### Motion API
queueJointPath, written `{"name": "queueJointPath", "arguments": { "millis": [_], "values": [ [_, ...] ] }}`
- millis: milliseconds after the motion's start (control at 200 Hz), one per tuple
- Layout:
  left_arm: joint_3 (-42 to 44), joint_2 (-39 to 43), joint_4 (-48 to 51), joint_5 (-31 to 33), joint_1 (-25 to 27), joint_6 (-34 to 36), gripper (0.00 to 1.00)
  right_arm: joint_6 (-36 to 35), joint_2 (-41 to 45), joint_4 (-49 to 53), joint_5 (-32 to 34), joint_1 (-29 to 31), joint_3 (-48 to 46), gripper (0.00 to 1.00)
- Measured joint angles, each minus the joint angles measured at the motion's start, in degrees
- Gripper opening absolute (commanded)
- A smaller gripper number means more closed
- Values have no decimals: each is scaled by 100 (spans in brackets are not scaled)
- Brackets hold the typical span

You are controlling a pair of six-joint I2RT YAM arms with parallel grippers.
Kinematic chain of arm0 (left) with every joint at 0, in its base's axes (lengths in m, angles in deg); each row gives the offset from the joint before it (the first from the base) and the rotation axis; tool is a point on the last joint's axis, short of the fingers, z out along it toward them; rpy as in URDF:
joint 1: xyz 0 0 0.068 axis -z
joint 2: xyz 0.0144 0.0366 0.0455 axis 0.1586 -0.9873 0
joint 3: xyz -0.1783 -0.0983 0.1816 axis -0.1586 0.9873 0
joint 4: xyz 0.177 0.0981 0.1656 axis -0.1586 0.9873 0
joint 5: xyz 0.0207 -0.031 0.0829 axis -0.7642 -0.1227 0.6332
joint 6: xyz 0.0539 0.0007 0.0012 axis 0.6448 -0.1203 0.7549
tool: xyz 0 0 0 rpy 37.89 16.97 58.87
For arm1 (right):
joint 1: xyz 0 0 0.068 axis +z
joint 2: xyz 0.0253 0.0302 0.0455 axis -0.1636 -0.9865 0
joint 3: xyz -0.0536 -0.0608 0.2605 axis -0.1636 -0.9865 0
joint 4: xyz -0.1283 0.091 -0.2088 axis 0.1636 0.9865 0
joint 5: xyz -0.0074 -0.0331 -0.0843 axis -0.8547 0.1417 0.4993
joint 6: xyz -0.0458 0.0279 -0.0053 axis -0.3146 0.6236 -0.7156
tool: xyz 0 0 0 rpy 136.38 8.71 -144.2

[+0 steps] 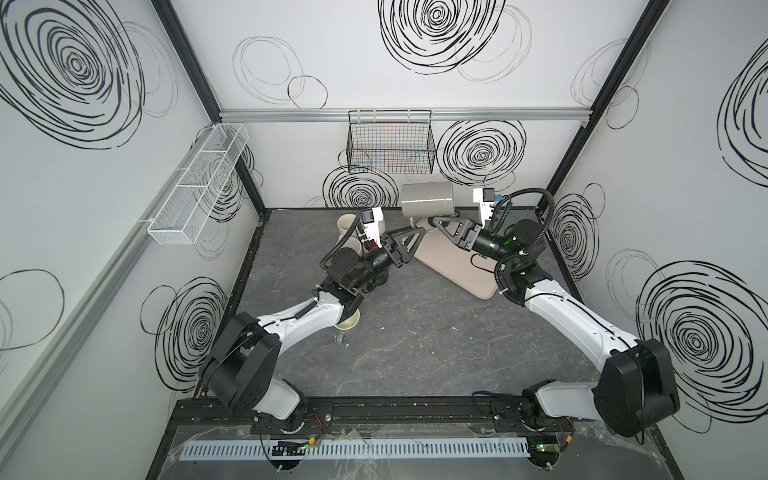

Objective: Turn the mug right side up
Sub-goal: 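Rotate the light grey mug toward the left gripper while the left gripper grasps it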

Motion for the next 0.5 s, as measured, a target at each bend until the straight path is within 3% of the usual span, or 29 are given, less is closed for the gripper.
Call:
{"name": "queueJointPath", "arguments": {
  "millis": [190,500],
  "values": [
    [-13,-61,-426,-70,0,-358,56,59,-94,-109,-72,96,7,0],
    [-68,-90,-525,-140,-28,-566,36,120,-101,-262,-166,151,11,0]
  ]
}}
